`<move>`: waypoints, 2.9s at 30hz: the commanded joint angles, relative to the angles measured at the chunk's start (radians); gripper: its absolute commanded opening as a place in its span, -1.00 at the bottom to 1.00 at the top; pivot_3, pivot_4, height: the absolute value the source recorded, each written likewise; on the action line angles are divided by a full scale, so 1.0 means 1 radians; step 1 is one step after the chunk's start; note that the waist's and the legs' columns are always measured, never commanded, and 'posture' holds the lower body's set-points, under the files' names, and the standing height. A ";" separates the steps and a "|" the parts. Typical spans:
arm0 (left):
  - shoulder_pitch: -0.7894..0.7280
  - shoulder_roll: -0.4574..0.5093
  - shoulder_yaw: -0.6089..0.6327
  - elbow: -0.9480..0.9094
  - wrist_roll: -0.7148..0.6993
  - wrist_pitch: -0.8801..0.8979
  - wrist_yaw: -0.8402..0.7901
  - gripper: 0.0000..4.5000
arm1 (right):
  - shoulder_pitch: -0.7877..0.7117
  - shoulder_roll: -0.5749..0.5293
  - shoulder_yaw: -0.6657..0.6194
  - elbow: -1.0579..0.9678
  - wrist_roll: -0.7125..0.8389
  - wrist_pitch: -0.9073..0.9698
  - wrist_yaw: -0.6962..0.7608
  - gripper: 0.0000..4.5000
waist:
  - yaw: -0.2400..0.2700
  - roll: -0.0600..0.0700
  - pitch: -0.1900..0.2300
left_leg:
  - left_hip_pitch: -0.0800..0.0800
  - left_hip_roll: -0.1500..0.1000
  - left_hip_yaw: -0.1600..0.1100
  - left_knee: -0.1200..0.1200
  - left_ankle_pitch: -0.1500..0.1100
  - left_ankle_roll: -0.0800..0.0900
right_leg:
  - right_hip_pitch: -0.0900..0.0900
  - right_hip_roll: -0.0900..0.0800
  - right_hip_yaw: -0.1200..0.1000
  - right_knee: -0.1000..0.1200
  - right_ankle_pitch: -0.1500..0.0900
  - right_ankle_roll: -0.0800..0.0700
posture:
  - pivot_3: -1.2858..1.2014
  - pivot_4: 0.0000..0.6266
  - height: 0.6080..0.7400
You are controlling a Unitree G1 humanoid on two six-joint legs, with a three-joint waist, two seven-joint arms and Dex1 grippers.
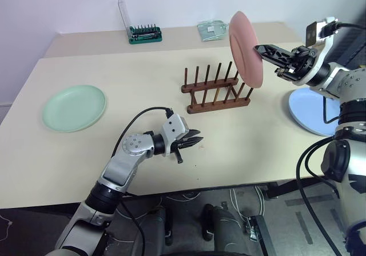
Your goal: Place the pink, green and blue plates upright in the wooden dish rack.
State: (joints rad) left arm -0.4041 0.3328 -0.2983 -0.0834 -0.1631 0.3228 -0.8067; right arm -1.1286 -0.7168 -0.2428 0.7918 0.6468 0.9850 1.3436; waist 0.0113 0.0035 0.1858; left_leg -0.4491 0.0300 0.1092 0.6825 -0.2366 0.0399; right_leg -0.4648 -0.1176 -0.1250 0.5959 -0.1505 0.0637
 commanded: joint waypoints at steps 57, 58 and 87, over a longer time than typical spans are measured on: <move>0.003 -0.001 0.066 -0.074 -0.056 0.041 0.020 -0.61 | -0.022 -0.055 -0.076 0.139 -0.337 -0.835 -0.525 0.03 | -0.002 0.001 0.001 | -0.002 0.000 0.000 0.000 0.000 0.000 | -0.001 0.000 0.000 0.000 0.001 0.002 | 0.03 -0.52 0.84; -0.007 -0.010 0.107 -0.072 -0.070 0.060 0.056 -0.50 | 0.029 -0.060 -0.045 0.041 -0.361 -0.862 -0.510 0.04 | -0.002 0.001 0.001 | -0.002 0.000 0.000 0.000 0.000 0.000 | -0.001 0.001 0.000 0.000 0.001 0.002 | 0.03 -0.52 0.84; -0.224 -0.247 1.299 -0.081 -0.171 0.775 1.141 0.75 | 0.426 0.136 0.410 -0.934 -0.393 -0.692 -0.380 1.00 | 0.002 -0.013 0.002 | 0.003 -0.001 -0.003 0.000 -0.002 -0.003 | 0.005 0.000 0.000 -0.001 0.000 0.003 | 0.03 -0.52 0.84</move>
State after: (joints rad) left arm -0.6174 0.0888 0.9567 -0.2161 -0.2939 1.1347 0.3295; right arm -0.7079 -0.5855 0.1828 -0.1138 0.2558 0.3134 0.9693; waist 0.0138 -0.0098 0.1882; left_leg -0.4452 0.0284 0.1067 0.6825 -0.2391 0.0368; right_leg -0.4593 -0.1176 -0.1252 0.5947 -0.1501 0.0662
